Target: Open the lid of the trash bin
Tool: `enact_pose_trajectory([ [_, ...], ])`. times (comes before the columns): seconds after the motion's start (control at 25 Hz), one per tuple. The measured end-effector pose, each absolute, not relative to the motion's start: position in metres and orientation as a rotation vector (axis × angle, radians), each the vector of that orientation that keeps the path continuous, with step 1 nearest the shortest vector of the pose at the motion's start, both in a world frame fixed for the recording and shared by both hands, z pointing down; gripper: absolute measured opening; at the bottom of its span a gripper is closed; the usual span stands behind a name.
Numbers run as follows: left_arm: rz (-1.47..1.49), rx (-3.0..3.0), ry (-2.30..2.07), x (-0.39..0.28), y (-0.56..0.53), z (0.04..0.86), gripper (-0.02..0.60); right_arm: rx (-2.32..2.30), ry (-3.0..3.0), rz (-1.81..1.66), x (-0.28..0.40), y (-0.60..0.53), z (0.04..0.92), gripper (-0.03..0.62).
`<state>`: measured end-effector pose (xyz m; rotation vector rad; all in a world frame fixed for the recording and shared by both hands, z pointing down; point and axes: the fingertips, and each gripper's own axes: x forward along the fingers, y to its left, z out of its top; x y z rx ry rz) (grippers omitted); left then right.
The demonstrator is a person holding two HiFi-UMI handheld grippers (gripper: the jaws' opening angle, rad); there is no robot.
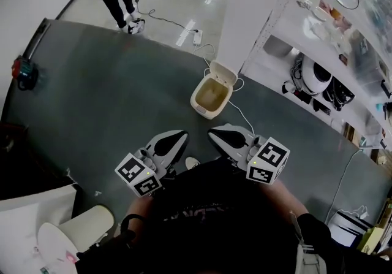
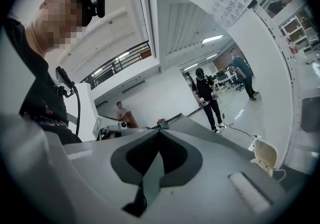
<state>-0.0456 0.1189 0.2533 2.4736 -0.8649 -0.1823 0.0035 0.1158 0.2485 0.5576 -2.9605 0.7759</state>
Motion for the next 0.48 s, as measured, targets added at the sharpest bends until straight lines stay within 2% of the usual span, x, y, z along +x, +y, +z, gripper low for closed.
enact_pose_trajectory([
  [0.48, -0.181, 2.463, -0.837, -0.0377, 0.1255, 0.2550, 0.002, 0.524, -2.952, 0.764, 0.0019, 0.1281, 0.2511, 0.006],
])
